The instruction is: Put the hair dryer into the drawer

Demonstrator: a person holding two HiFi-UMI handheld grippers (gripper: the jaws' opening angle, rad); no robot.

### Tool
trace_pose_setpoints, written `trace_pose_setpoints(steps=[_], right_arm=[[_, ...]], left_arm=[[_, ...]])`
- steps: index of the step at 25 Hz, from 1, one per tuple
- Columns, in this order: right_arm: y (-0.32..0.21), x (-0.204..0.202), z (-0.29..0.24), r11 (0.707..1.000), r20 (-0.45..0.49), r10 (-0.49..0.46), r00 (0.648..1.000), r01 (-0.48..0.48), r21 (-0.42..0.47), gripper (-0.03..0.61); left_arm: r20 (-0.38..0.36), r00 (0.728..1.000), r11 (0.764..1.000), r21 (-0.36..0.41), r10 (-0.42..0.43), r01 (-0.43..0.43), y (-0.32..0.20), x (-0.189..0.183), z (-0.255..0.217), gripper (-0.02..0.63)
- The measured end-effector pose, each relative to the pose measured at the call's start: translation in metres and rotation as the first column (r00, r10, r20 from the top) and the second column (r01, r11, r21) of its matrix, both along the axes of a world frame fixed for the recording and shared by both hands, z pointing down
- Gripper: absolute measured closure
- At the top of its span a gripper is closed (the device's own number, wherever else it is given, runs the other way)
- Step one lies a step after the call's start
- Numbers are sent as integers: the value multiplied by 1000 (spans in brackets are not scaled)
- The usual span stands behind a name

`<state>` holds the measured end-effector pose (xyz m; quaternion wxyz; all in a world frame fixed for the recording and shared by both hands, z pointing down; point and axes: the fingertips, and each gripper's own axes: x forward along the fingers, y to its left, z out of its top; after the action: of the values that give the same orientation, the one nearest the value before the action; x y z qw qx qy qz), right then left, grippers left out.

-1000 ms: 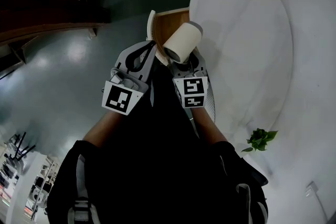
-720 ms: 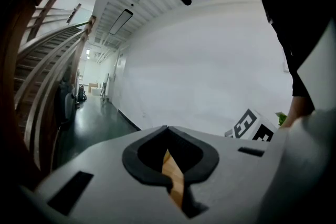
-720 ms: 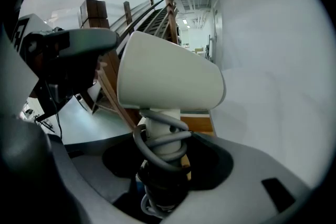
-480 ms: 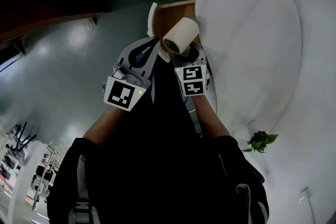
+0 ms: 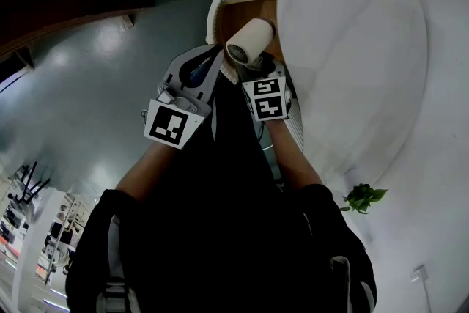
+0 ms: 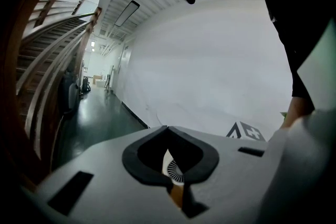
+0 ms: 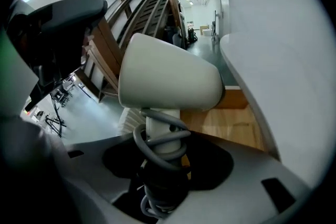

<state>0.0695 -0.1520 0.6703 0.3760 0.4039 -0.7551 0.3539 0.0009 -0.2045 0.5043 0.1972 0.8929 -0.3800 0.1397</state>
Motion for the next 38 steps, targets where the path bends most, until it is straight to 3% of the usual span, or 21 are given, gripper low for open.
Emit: trace_pose_setpoints(steps=[9,18,32,38], right_arm=[[-1,0,27,992,-9,8,1000,-9,-127,336],[-1,2,43,974,-67,-2,998,-14,-225,336],[1,-2,69,922,-127,-70,989,15,-388,333],[9,-4,75,865,-126,-120,985,41,-501,331]], left_arm=[[2,1000,998,-63,1,-1,0,6,26,606],[25,998,997,-58,50,-49,-1,11,51,606],[10,999,996,-78,47,-46,0,7,54,606],[21,998,994,-96,52,-50,1,5,61,606]])
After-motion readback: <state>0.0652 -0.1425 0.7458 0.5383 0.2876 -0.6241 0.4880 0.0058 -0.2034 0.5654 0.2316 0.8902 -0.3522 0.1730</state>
